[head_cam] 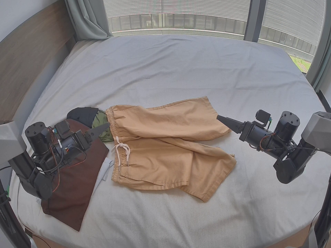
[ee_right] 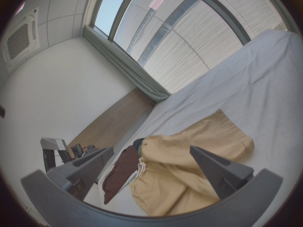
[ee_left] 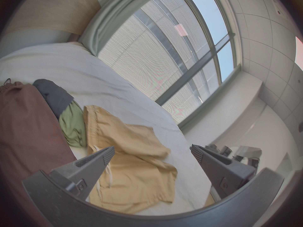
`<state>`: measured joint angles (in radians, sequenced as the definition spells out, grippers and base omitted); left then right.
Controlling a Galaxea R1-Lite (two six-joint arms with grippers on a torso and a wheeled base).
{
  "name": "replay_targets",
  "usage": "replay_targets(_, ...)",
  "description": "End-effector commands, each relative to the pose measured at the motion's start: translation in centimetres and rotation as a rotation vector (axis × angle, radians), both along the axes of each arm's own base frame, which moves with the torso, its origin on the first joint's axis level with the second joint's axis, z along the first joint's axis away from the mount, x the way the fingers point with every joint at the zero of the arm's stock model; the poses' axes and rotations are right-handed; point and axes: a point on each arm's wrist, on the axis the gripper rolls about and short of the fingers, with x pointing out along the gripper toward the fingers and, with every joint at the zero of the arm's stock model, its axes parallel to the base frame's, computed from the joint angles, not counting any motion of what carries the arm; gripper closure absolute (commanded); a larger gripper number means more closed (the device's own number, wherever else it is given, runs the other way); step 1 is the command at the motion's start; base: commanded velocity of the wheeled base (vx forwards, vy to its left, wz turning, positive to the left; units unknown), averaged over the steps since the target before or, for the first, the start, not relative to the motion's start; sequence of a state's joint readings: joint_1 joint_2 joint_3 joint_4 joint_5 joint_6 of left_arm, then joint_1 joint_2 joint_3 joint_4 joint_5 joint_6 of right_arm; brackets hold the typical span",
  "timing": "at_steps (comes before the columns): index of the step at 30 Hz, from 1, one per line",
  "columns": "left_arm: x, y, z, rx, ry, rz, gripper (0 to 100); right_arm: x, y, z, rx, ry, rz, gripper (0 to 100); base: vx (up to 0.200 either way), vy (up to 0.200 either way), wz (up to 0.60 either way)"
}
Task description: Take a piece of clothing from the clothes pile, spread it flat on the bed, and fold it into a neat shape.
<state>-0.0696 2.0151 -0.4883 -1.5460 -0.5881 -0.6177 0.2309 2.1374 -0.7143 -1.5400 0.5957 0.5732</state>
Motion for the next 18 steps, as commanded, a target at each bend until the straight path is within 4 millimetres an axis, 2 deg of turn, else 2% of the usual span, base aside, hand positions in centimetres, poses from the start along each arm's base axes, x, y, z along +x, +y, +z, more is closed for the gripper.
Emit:
replay_targets(1,-3.6,0.0,1.4,0.020,-0.017,-0.107,0,-3.1,-0.4,0.8,-0.035,0.001,0.009,0,0.000,0.000,0.00)
replay_targets(8,-4.3,0.7,0.8,0.064,-0.021,-0.175,0,-4.5,-0.6,-0.6,-0.079,0.051,0.013,0,0.000,0.000,0.00)
replay_targets(12,-5.2,0.7,-0.3,0.124,-0.024,-0.220,0,-4.8,-0.7,-1.1,-0.105,0.054,0.017,0,0.000,0.000,0.00)
replay_targets(18,-5.2,0.6,-2.1,0.216,-0.044,-0.248,0,-5.2,-0.8,-1.5,-0.121,0.063,0.016,0,0.000,0.000,0.00)
